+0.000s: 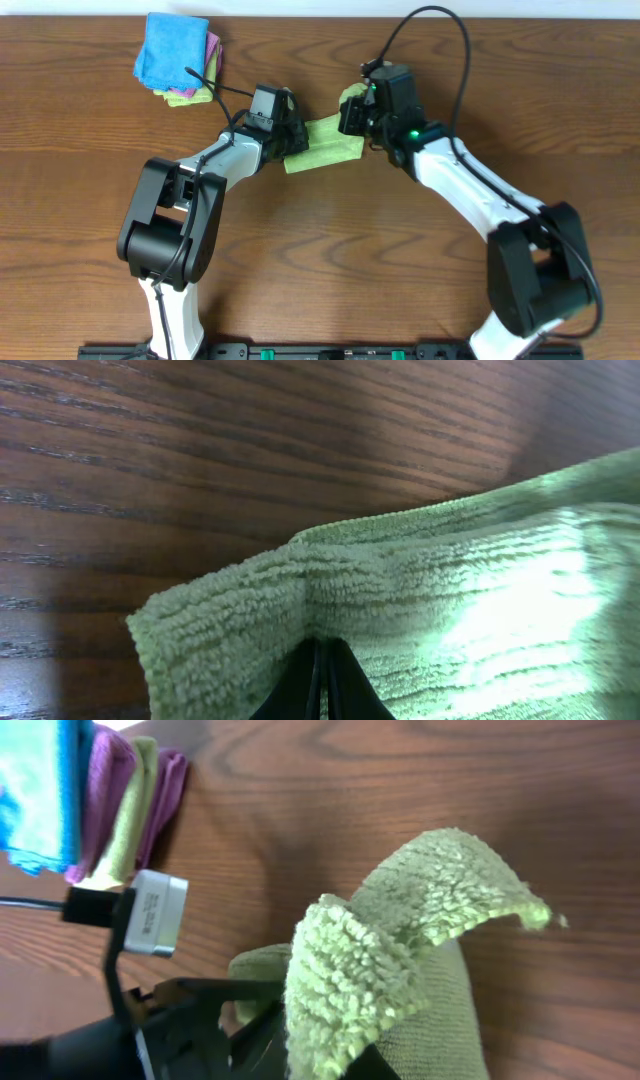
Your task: Fold the cloth
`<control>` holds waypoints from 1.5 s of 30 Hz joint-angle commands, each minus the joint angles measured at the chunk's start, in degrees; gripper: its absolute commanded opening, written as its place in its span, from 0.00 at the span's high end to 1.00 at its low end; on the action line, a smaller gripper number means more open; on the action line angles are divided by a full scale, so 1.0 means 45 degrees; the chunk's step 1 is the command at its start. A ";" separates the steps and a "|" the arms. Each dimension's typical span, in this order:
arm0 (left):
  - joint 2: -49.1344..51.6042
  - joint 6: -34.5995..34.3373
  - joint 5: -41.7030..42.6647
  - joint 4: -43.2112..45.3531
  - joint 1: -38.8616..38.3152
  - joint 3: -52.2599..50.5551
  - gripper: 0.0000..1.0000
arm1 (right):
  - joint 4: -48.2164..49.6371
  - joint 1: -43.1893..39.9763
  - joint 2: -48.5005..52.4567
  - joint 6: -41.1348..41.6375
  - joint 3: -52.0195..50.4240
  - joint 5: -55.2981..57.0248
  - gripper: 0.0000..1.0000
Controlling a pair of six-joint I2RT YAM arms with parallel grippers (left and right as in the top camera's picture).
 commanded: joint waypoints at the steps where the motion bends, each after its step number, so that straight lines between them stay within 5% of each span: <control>1: 0.0131 -0.0058 0.0185 -0.0073 -0.0015 0.0058 0.94 | -0.0160 0.0418 0.0597 -0.0272 0.0403 0.0049 0.99; 39: -0.4498 0.0432 -0.0573 -0.2569 0.2254 0.0058 0.94 | 0.0554 0.1991 0.2030 -0.0646 0.0403 0.0738 0.99; 45: -0.4498 0.0432 -0.0578 -0.2657 0.2259 0.0058 0.94 | 0.0704 0.2200 0.2079 -0.0661 0.0476 0.0253 0.66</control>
